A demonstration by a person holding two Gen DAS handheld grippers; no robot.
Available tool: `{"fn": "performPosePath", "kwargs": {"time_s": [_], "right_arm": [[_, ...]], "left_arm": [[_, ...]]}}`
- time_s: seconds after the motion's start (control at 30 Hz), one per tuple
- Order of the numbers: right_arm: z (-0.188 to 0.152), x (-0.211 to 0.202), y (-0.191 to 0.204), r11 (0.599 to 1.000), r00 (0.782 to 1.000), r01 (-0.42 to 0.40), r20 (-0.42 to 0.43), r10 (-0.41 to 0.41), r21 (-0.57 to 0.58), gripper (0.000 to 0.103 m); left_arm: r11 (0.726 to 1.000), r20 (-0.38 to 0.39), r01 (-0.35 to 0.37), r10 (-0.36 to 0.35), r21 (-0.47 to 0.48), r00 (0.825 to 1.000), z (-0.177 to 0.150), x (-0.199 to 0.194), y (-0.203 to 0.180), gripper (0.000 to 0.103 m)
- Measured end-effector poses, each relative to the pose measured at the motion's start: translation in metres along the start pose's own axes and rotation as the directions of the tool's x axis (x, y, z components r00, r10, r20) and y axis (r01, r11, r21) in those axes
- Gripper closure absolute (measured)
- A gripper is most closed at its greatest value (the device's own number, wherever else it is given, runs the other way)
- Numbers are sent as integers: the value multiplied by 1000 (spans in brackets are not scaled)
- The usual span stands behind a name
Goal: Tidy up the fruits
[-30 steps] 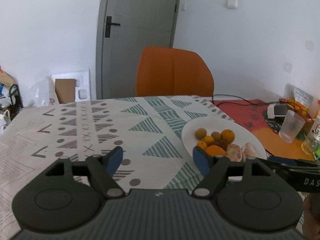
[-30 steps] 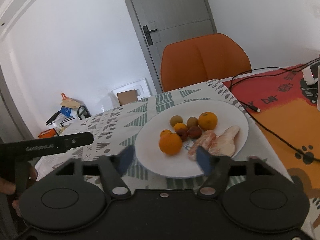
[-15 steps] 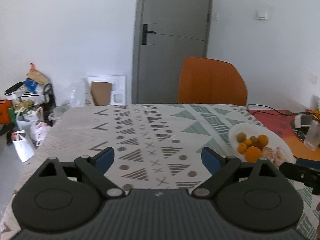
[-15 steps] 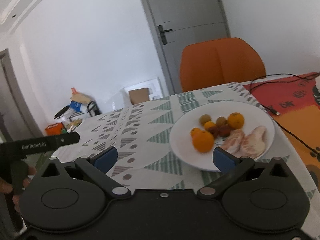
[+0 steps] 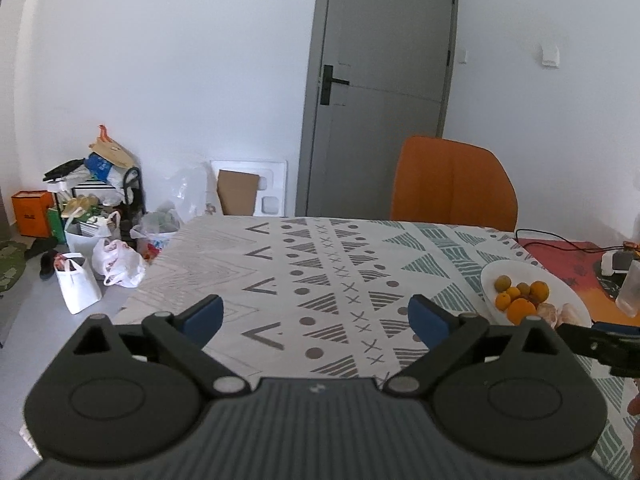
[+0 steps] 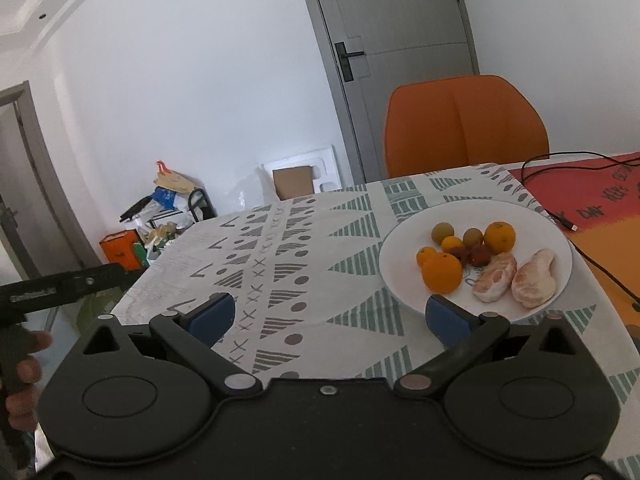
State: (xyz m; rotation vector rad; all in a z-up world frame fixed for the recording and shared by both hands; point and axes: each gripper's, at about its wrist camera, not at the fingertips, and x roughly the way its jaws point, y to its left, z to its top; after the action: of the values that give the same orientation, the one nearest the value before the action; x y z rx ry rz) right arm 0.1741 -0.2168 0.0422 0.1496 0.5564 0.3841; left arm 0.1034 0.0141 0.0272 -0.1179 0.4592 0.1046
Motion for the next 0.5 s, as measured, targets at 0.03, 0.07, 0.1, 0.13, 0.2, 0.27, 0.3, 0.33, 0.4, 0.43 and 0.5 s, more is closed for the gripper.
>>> {"fn": "performPosePath", "kwargs": {"time_s": [0.03, 0.07, 0.1, 0.13, 0.2, 0.27, 0.3, 0.33, 0.4, 0.43, 0.5], "right_arm": [[0, -1, 2, 1000, 1000, 5, 0, -5, -7, 0], [0, -1, 3, 1000, 1000, 5, 2, -5, -14, 0], [0, -3, 4, 1000, 1000, 2, 4, -2, -17, 0], [1, -5, 4, 1000, 1000, -4, 6, 4, -16, 0], [2, -9, 4, 1000, 1000, -10, 6, 10, -12, 0], [3, -14, 6, 1000, 1000, -4, 15, 5, -29, 0], [4, -17, 8, 999, 1000, 2, 21, -1, -42, 0], [5, -20, 9, 998, 1000, 9, 27, -8, -57, 0], [7, -26, 10, 997, 999, 25, 35, -22, -73, 0], [8, -28, 10, 997, 999, 31, 35, -29, -75, 0], [10, -33, 8, 996, 999, 33, 37, -30, -81, 0]], "left_arm": [[1000, 3, -4, 4, -2, 1000, -1, -4, 2, 3], [1000, 6, -8, 8, -4, 1000, -1, -7, 3, 2], [1000, 5, -15, 15, -6, 1000, -2, -11, 5, 1], [1000, 0, -18, 18, -7, 1000, -3, -14, 6, 0], [1000, -9, -10, 10, -4, 1000, -5, -21, 7, 0], [1000, 5, -4, 4, 7, 1000, -6, -30, 6, 0], [1000, 14, -5, 5, 13, 1000, -7, -34, 5, 0], [1000, 21, -8, 8, 19, 1000, -7, -38, 4, 0], [1000, 29, -10, 9, 26, 1000, -9, -44, 3, 0], [1000, 29, -8, 7, 27, 1000, -10, -46, 3, 0], [1000, 27, -1, 0, 28, 1000, -14, -49, 4, 0]]}}
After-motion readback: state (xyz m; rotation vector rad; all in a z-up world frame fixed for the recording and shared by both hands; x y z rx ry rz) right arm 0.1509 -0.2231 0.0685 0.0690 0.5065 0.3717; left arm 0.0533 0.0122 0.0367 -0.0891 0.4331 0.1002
